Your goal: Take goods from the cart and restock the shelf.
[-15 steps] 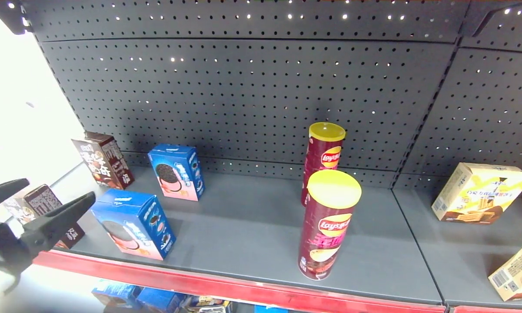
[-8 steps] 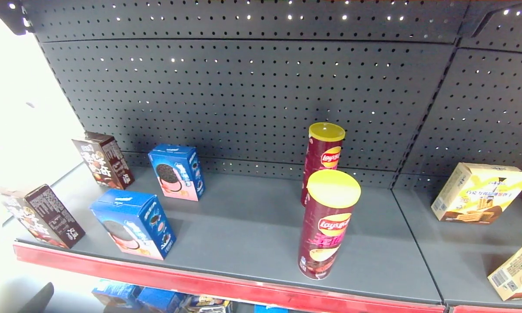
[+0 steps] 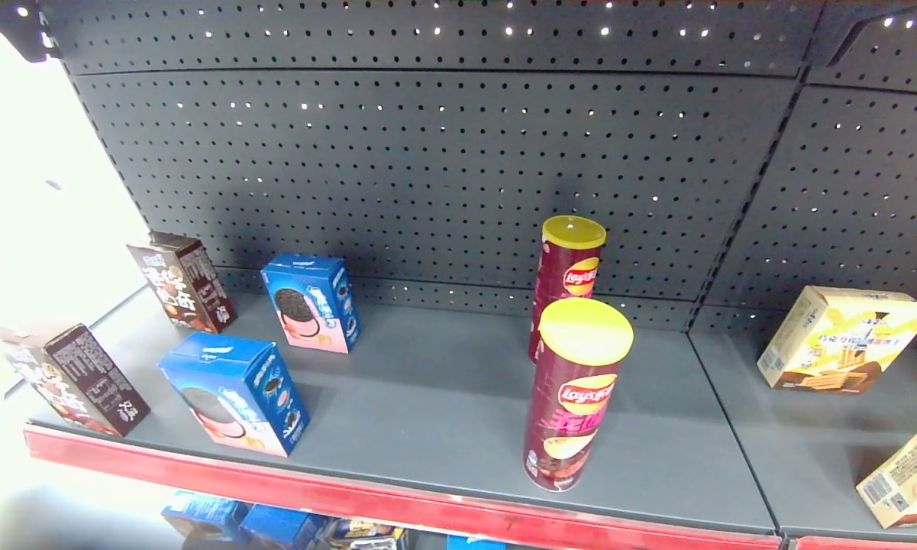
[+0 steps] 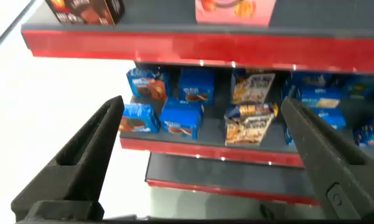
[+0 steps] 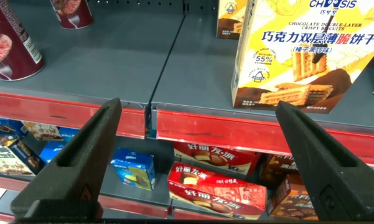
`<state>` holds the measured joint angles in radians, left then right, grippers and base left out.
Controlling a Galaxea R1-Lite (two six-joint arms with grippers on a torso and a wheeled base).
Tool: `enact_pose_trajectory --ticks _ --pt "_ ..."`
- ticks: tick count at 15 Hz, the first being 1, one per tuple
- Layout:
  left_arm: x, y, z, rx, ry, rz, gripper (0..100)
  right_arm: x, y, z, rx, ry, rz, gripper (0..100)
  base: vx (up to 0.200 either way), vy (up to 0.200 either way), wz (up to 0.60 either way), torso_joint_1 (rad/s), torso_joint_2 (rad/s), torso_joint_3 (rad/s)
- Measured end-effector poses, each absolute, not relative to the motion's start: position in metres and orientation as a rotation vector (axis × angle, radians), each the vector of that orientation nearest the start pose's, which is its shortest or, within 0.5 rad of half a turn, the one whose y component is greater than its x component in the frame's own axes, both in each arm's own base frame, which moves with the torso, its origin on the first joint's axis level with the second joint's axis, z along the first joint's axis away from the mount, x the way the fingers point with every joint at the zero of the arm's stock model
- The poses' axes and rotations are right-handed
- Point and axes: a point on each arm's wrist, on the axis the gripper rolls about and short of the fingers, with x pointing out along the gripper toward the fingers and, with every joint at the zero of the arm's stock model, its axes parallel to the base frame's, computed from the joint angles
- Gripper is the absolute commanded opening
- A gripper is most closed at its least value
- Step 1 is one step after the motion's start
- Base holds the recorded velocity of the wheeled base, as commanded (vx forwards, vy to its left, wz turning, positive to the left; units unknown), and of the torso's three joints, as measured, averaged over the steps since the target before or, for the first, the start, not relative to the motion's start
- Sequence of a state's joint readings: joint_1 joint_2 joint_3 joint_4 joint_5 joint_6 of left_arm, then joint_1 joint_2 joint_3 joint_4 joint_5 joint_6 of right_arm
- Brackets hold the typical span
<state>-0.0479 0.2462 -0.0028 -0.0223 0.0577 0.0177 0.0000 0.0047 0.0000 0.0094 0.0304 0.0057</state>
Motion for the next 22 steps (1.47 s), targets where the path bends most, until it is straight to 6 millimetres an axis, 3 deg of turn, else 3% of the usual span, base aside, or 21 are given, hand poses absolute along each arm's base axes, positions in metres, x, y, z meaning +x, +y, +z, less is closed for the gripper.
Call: enact_pose_trajectory --ticks 3,10,22 --pt "-0.013 0.001 0.078 0.024 0.159 -0.068 100 -0.022 0.001 0.075 0.006 0.014 0.03 100 0.0 0.0 0.0 0.0 0.0 0.0" --pt "-0.022 0.0 0.078 0.021 0.021 -0.007 100 -0.022 0.001 0.075 0.006 0.014 0.03 100 0.0 0.0 0.0 0.0 0.0 0.0" --pt "-0.023 0.0 0.076 0.017 0.004 -0.005 100 -0.022 0.001 0.075 0.006 0.015 0.03 100 0.0 0.0 0.0 0.0 0.0 0.0"
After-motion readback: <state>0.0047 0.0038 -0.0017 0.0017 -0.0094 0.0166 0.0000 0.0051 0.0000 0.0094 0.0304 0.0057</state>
